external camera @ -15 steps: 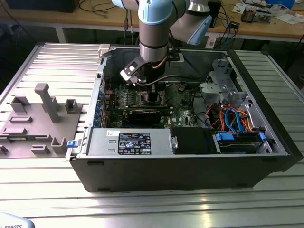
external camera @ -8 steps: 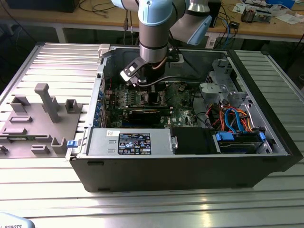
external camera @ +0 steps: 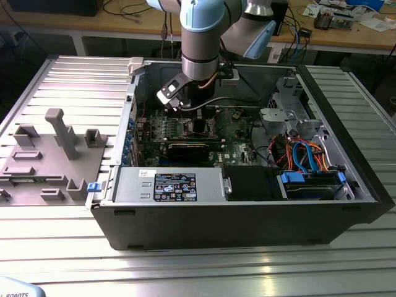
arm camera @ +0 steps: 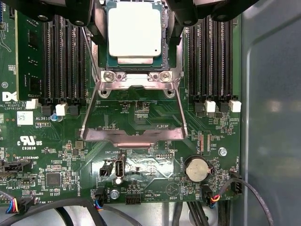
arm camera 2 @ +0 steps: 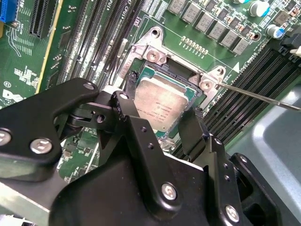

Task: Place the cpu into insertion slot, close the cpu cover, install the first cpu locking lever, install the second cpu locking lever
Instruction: 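Place the cpu into insertion slot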

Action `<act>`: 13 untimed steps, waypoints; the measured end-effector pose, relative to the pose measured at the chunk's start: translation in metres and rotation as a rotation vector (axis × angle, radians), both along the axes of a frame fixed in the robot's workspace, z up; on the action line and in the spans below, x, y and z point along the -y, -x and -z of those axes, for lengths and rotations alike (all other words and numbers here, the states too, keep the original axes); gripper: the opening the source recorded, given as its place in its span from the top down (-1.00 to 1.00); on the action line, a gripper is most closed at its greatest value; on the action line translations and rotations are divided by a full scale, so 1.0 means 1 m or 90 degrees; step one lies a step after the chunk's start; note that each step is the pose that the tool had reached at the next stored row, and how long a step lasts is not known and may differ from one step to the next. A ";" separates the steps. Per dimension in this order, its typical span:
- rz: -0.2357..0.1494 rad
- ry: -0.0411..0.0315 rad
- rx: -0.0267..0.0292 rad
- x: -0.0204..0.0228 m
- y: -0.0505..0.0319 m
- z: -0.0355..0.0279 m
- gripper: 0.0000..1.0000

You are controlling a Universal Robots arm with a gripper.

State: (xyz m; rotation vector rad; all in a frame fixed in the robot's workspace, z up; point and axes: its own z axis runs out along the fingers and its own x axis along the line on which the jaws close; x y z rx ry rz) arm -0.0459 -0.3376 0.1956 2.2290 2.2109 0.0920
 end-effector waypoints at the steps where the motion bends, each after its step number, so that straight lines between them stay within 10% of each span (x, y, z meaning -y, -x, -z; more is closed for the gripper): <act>1: 0.000 0.0000 0.0000 0.0000 0.0000 0.0000 -0.22; 13: 0.000 -0.0019 0.0002 0.0040 0.0000 -0.0019 -0.22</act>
